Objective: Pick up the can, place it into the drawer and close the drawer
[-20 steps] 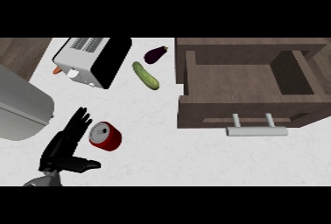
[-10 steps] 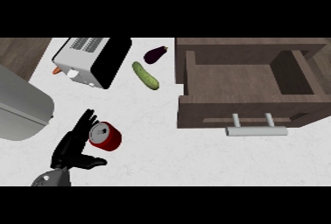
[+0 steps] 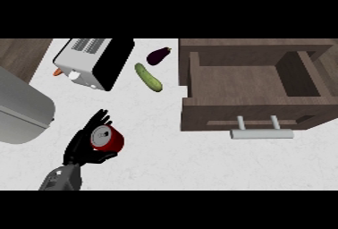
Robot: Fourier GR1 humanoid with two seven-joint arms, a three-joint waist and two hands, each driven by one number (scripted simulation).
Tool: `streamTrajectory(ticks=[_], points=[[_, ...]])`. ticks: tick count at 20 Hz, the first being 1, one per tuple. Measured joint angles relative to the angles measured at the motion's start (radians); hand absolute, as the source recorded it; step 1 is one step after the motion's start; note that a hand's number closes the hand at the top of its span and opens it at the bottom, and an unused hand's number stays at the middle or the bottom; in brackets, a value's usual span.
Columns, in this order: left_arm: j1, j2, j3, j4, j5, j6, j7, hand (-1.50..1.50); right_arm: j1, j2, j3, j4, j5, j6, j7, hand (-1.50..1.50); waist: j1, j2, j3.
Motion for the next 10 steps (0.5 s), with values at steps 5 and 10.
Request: streamTrajectory(ticks=[5, 10], points=[[-0.043, -0.004, -0.001, 0.042, 0.029, -0.067, 0.019, 1.50, 0.026, 0.032, 0.009, -0.013, -0.003, 0.019, -0.006, -1.50, -0.001, 0.000, 0.000], [-0.053, -0.040, -0.028, 0.005, 0.043, -0.103, 0.018, 1.50, 0.034, 0.024, -0.004, -0.012, -0.034, 0.021, 0.002, -1.50, 0.001, -0.001, 0.000]])
